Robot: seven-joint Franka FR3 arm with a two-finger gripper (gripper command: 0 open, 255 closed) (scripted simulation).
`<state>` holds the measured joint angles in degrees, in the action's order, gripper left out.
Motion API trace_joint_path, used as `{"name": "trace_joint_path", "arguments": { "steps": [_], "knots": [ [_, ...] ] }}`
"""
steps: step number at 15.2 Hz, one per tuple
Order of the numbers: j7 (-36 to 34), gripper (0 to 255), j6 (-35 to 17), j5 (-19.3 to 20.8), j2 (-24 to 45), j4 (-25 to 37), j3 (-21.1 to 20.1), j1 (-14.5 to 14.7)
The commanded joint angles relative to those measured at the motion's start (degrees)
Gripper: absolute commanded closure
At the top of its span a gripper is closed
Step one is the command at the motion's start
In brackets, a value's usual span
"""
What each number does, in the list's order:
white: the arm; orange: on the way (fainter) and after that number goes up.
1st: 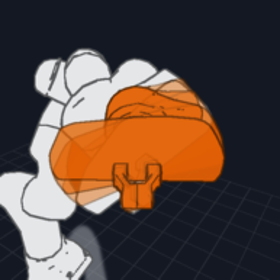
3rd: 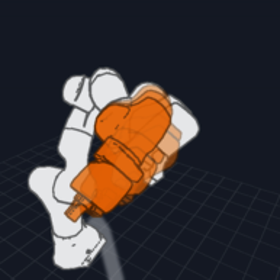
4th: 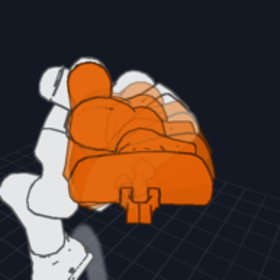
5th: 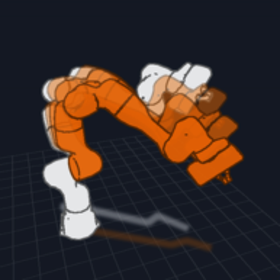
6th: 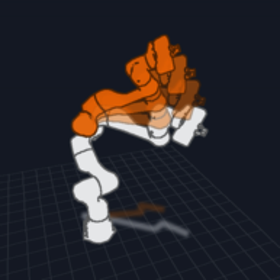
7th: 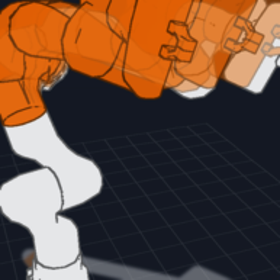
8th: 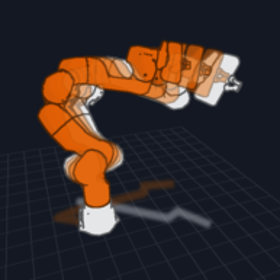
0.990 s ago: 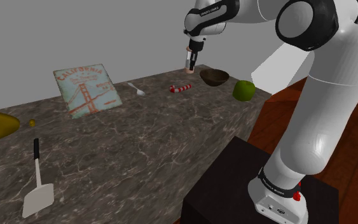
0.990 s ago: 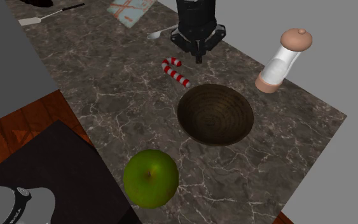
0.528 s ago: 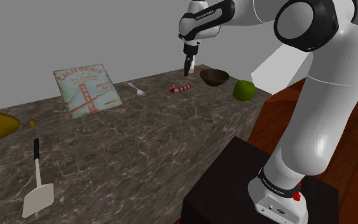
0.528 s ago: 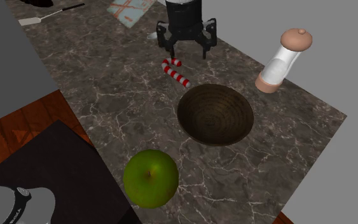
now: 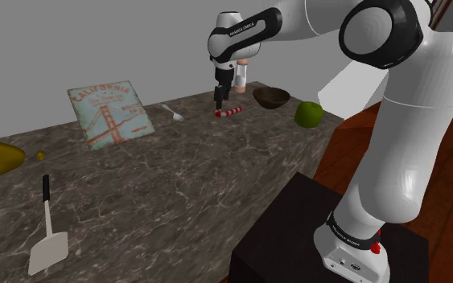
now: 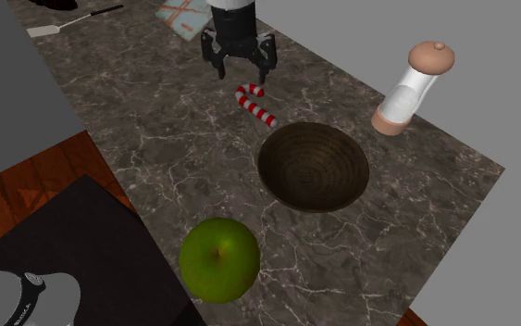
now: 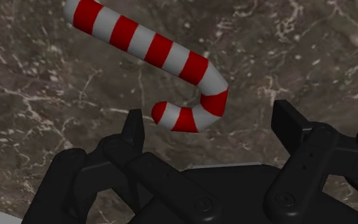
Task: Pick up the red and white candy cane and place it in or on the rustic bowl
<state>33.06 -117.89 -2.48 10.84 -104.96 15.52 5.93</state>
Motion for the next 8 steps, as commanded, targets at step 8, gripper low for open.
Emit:
{"name": "trace_joint_path", "arguments": {
  "steps": [8],
  "knots": [
    [-0.52,0,-4.72,-0.88,2.4,-2.72,-0.32,0.11]
  ]
}}
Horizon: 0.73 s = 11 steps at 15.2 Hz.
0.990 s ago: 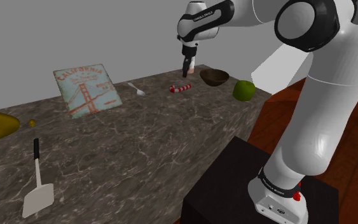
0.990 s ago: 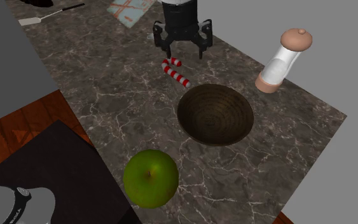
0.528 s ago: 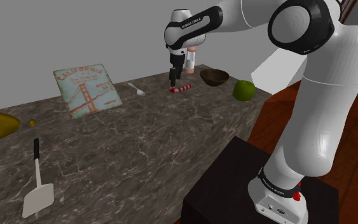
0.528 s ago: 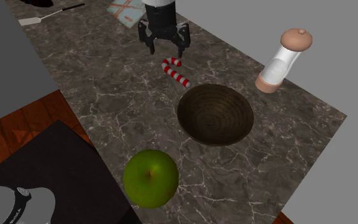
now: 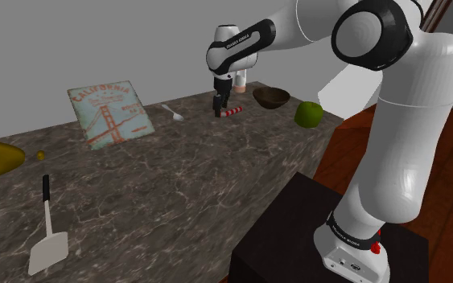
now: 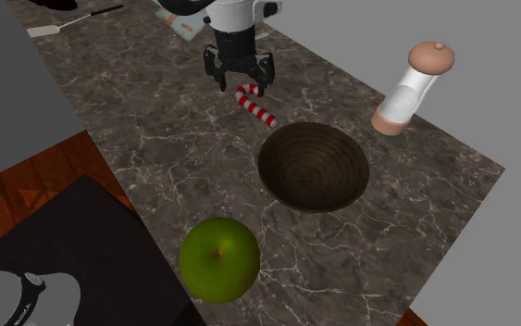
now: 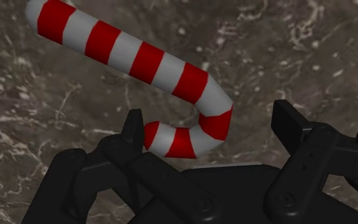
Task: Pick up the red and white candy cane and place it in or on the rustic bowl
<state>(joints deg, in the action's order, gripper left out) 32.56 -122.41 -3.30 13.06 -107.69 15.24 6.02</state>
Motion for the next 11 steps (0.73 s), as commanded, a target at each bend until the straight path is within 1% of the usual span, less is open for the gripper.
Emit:
{"name": "trace_joint_path", "arguments": {
  "steps": [1,6,7,11],
  "knots": [
    [-0.02,0,-0.2,-0.06,0.18,0.01,-0.03,0.02],
    [-0.02,0,-0.2,-0.05,0.17,0.0,-0.03,0.01],
    [-0.02,255,-0.2,-0.05,0.17,0.0,-0.03,0.01],
    [-0.03,255,-0.21,-0.05,0.17,-0.01,-0.04,0.02]
  ]
}}
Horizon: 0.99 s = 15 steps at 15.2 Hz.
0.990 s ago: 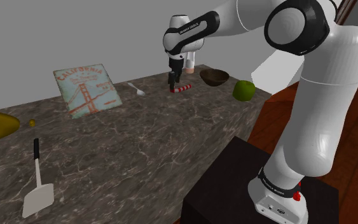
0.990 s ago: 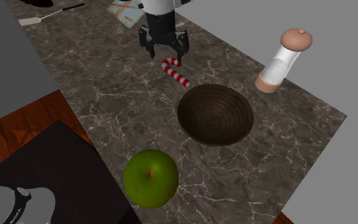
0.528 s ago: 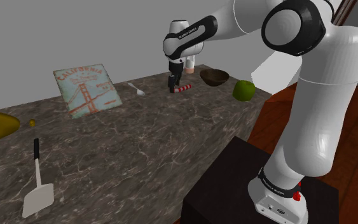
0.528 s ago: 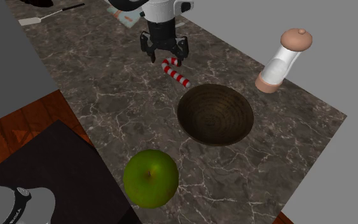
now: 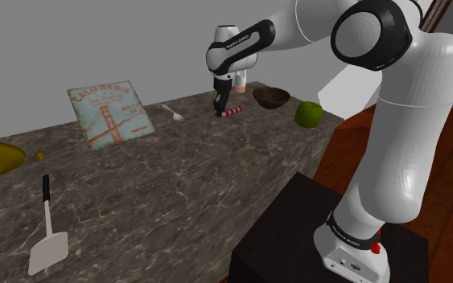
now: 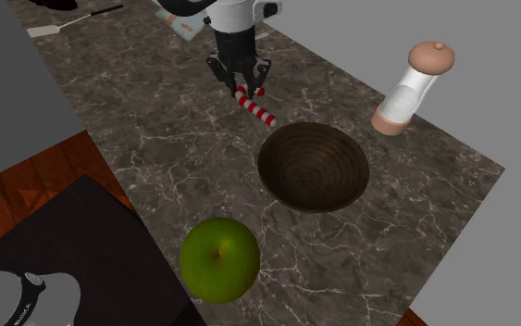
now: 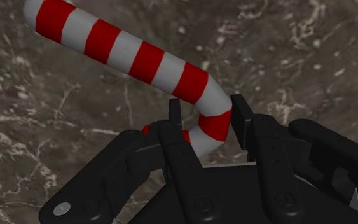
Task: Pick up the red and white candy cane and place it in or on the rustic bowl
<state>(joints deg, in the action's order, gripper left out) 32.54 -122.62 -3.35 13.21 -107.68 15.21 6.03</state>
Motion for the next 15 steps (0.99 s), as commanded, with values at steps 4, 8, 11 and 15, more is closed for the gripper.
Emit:
{"name": "trace_joint_path", "arguments": {
  "steps": [4,8,11,15],
  "knots": [
    [0.0,255,0.02,0.0,0.01,-0.01,0.0,0.0],
    [-0.19,255,2.09,0.3,-0.84,1.24,0.08,0.06],
    [-0.35,255,4.2,0.57,-1.6,2.61,0.15,0.11],
    [-0.53,255,7.04,0.88,-2.47,4.62,0.22,0.16]
  ]
}}
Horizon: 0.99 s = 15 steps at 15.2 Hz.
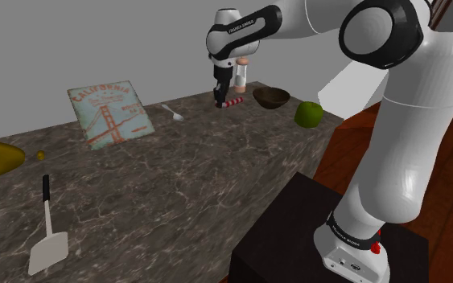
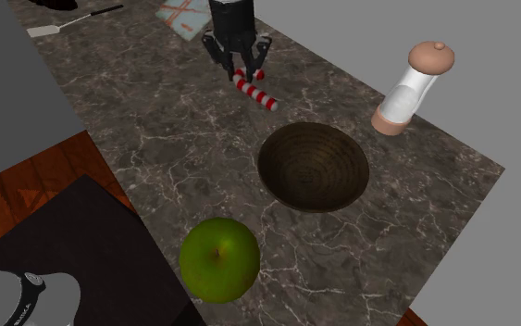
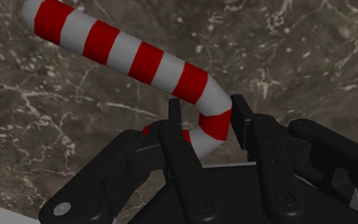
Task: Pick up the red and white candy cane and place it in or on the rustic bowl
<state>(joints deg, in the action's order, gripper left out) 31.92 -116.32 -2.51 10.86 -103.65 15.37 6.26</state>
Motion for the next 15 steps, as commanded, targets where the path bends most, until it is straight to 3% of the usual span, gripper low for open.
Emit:
{"name": "trace_joint_path", "arguments": {
  "steps": [1,15],
  "knots": [
    [0.05,255,1.45,0.1,-0.31,1.13,0.07,-0.06],
    [-0.22,255,11.84,0.58,-1.64,10.24,0.23,-0.1]
  ]
}}
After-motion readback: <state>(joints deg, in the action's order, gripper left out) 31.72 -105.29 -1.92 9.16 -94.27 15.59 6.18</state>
